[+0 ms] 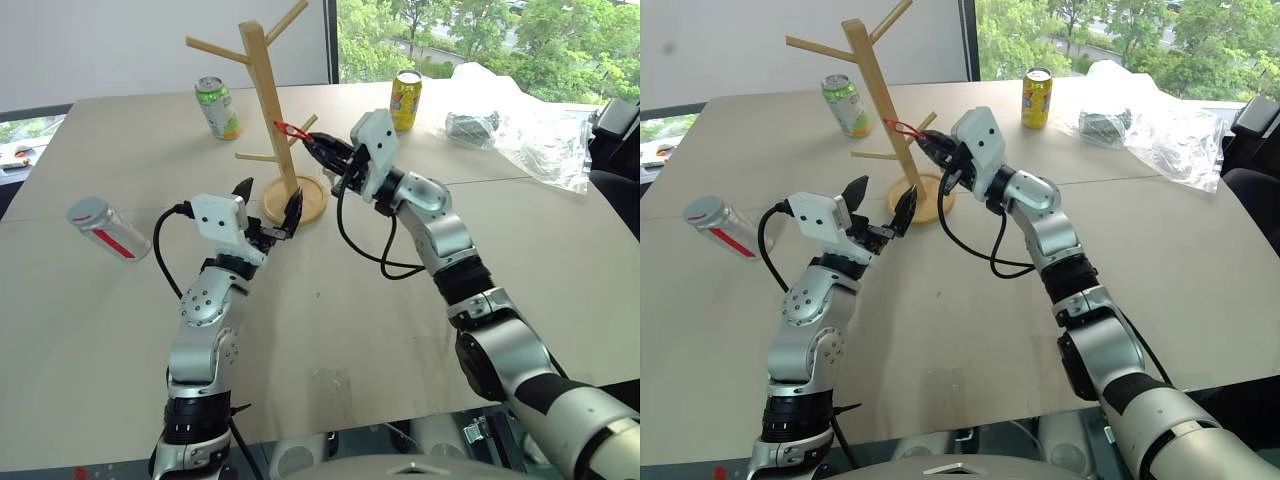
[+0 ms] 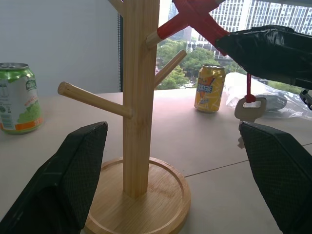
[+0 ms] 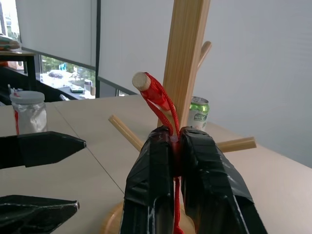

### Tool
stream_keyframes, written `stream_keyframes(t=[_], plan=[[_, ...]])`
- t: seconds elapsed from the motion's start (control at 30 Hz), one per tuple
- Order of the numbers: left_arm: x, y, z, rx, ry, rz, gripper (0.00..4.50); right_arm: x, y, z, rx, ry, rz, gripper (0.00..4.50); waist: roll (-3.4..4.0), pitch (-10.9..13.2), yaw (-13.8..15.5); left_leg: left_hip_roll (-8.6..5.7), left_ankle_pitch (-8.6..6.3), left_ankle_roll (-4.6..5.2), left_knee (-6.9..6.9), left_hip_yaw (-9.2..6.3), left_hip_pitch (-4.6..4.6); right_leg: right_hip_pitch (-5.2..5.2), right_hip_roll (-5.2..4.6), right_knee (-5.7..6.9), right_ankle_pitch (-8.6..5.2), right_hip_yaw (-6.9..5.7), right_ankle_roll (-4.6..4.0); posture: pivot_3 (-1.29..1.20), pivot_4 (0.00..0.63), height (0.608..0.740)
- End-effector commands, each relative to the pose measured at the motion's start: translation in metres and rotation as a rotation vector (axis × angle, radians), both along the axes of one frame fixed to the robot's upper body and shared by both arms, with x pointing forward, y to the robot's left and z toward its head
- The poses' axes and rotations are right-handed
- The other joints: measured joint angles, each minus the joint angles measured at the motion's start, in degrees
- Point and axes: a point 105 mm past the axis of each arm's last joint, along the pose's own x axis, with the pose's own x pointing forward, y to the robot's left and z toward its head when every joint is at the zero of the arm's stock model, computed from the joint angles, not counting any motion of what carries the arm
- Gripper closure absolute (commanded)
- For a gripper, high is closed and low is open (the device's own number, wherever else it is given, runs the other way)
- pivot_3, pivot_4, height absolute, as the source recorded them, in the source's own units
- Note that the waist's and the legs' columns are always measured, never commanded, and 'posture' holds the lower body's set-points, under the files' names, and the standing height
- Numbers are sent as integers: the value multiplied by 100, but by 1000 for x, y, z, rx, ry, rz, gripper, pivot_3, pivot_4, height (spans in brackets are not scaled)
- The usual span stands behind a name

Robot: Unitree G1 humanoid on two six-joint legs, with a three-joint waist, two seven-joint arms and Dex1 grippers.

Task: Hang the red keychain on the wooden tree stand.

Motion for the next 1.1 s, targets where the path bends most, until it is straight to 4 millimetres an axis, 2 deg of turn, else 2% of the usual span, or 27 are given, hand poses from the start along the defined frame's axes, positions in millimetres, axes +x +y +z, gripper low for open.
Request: stream_keyframes(t=[0.03, 0.07, 0.1, 0.2, 0.33, 0.37, 0.43, 0.6, 0.73, 0.77, 0.97, 1.1], plan=[[-4, -3, 14, 7, -61, -5, 0, -3, 3, 21, 34, -66, 13, 4455, 0, 0, 0, 0, 0, 0, 0, 0, 0, 0, 0, 0, 0, 0, 0, 0, 150, 740], [-4, -3, 14, 6, -61, -4, 0, -3, 3, 21, 34, -65, 12, 3668, 0, 0, -1, 0, 0, 0, 0, 0, 0, -1, 0, 0, 0, 0, 0, 0, 150, 740], [-4, -3, 14, 6, -60, -4, 0, -3, 3, 21, 35, -63, 13, 3525, 0, 0, -1, 0, 0, 0, -1, 0, 0, 0, 0, 0, 0, 0, 0, 0, 150, 740], [-4, -4, 13, 4, -59, -4, 0, -3, 3, 21, 38, -61, 14, 2366, 0, 0, -1, 0, 0, 0, -1, 0, 0, 0, 0, 0, 0, 0, 0, 0, 150, 740], [-4, -4, 12, 4, -54, -1, 0, -3, -4, 19, 46, -62, 1, 408, 0, 1, -1, 0, 0, 0, -1, 0, 0, 0, -1, 0, 0, 0, 0, 0, 150, 740], [-3, -4, 10, 4, -50, 3, 0, -2, -9, 16, 48, -61, -11, 93, 0, 1, 1, 0, 0, 0, -1, 0, 0, -1, -1, 0, 0, 0, 0, 0, 150, 740], [-2, -1, 7, 7, -40, 27, 0, 0, -23, 12, 57, -55, -51, 93, 0, 0, 15, -1, 0, 0, -1, -1, -1, 0, -2, -1, 0, -1, 0, 0, 150, 740], [5, 24, 0, 12, -26, 199, 0, 18, -74, -2, 87, -12, -252, 93, -1, 1, 18, -6, 0, 1, 0, 0, -4, 0, -8, -2, 0, -1, 0, 0, 150, 740], [7, 66, -7, 47, -16, 436, 0, 31, -137, -21, 141, 59, -485, 93, -2, 1, 8, -3, 0, 0, -2, -1, -3, -2, -5, -1, 1, -2, 2, 0, 150, 740], [7, 74, -9, 61, -12, 488, 0, 32, -147, -24, 161, 76, -521, 93, -2, 1, 7, -3, 0, 0, -4, 0, -3, -3, -4, -1, 2, -2, 3, 0, 150, 740], [-2, 110, -40, -42, 117, 590, 0, 31, -225, -58, 197, 177, -790, 93, -3, 2, 23, -2, 0, 1, -7, 6, -4, -5, -6, -3, 3, 1, 7, 0, 150, 740], [-9, 119, -51, -12, 154, 604, 0, 23, -253, -76, 181, 214, -868, 93, -4, 3, 15, -4, -1, 2, -7, 8, -6, -6, -9, -6, 2, 1, 7, 0, 150, 740]])
